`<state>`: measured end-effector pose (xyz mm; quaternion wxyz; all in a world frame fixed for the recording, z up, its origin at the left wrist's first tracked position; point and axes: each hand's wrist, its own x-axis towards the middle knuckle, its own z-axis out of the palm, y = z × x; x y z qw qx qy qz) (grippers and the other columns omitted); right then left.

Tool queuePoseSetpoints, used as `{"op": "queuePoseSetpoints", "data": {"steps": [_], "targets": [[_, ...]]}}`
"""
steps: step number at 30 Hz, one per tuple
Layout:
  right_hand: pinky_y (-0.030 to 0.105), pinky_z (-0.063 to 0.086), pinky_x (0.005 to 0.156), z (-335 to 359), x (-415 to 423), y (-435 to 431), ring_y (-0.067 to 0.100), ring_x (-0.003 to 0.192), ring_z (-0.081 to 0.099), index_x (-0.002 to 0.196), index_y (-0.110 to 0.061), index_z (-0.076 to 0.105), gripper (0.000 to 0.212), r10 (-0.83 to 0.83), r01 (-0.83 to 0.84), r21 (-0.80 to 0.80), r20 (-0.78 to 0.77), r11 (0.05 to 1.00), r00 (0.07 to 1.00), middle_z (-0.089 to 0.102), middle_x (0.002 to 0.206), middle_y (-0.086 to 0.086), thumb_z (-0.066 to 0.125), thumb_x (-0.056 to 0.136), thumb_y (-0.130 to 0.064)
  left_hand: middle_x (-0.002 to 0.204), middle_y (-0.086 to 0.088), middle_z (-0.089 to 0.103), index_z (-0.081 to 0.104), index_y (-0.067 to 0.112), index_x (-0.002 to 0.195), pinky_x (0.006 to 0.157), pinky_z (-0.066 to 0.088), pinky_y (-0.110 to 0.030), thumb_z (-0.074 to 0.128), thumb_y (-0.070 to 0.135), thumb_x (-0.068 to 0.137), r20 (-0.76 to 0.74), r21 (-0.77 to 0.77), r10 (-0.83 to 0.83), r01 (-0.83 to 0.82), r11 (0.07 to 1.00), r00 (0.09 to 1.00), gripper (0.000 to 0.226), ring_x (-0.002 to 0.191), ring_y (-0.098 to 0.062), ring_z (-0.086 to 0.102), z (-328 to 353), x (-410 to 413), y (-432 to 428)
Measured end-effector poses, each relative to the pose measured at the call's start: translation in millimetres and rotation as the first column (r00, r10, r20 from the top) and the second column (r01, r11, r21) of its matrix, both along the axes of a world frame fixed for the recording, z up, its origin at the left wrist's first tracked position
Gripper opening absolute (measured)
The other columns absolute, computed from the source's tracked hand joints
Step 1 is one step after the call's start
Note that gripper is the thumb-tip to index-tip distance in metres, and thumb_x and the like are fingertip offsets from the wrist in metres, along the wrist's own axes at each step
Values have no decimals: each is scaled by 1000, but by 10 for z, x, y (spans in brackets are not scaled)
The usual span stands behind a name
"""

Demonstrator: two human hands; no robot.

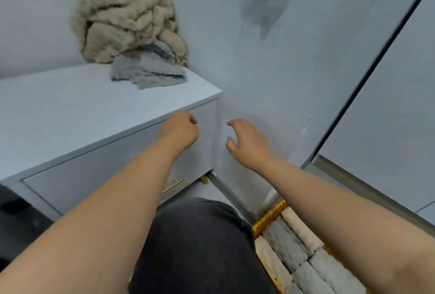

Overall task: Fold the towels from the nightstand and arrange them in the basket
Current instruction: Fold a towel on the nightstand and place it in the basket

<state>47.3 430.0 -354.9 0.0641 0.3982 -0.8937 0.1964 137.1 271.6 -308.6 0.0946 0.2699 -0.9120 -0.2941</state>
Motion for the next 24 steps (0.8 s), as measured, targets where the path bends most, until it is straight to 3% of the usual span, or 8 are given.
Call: {"op": "queuePoseSetpoints", "data": {"steps": [5, 8, 11, 15, 19, 24], "targets": [[31, 32, 103, 459, 78, -666, 22, 128, 39, 140, -8, 40, 49, 29, -40, -185, -65, 982, 997, 47, 139, 8, 49, 93, -17, 129, -4, 59, 60, 14, 124, 97, 38, -30, 46, 8, 92, -274, -102, 71, -103, 989, 959, 36, 121, -22, 49, 296, 248, -599], [32, 34, 101, 600, 133, -1081, 22, 127, 39, 140, -10, 39, 48, 26, -24, -287, 2, 957, 1000, 47, 136, 8, 47, 94, -19, 139, -9, 51, 50, 14, 135, 104, 33, -34, 47, 15, 95, -235, -152, 105, -143, 978, 966, 41, 130, -27, 40, 232, 344, -995], [36, 36, 101, 619, 170, -1481, 25, 126, 38, 140, -9, 37, 51, -76, 117, -342, 132, 932, 988, 46, 137, 8, 47, 93, -25, 151, -8, 36, 40, 15, 143, 115, 19, -37, 39, 30, 100, -66, -226, 115, -127, 966, 991, 46, 143, -29, 20, 10, 458, -1338], [41, 36, 103, 580, 132, -2005, 30, 129, 34, 142, -6, 31, 60, -197, 291, -274, 323, 917, 926, 36, 143, 12, 52, 90, -30, 158, -5, 18, 22, 20, 150, 118, 12, -43, 35, 43, 99, 17, -281, 164, -153, 947, 986, 57, 147, -25, 4, -51, 487, -1722], [43, 26, 113, 514, 35, -2293, 30, 139, 23, 145, -6, 25, 69, -286, 378, -272, 322, 885, 903, 23, 152, 12, 54, 89, -32, 159, -3, 15, 17, 21, 151, 118, 13, -43, 38, 45, 97, 0, -265, 164, -158, 951, 987, 63, 147, -23, 5, -64, 394, -1876], [53, 8, 114, 544, -77, -2642, 29, 145, 1, 149, -14, 14, 83, -366, 420, -138, 303, 897, 880, -1, 158, 9, 59, 84, -40, 158, 0, 20, 19, 20, 151, 117, 14, -38, 36, 42, 99, -105, -196, 192, -210, 958, 976, 59, 146, -20, 10, -60, 252, -2089]]}}
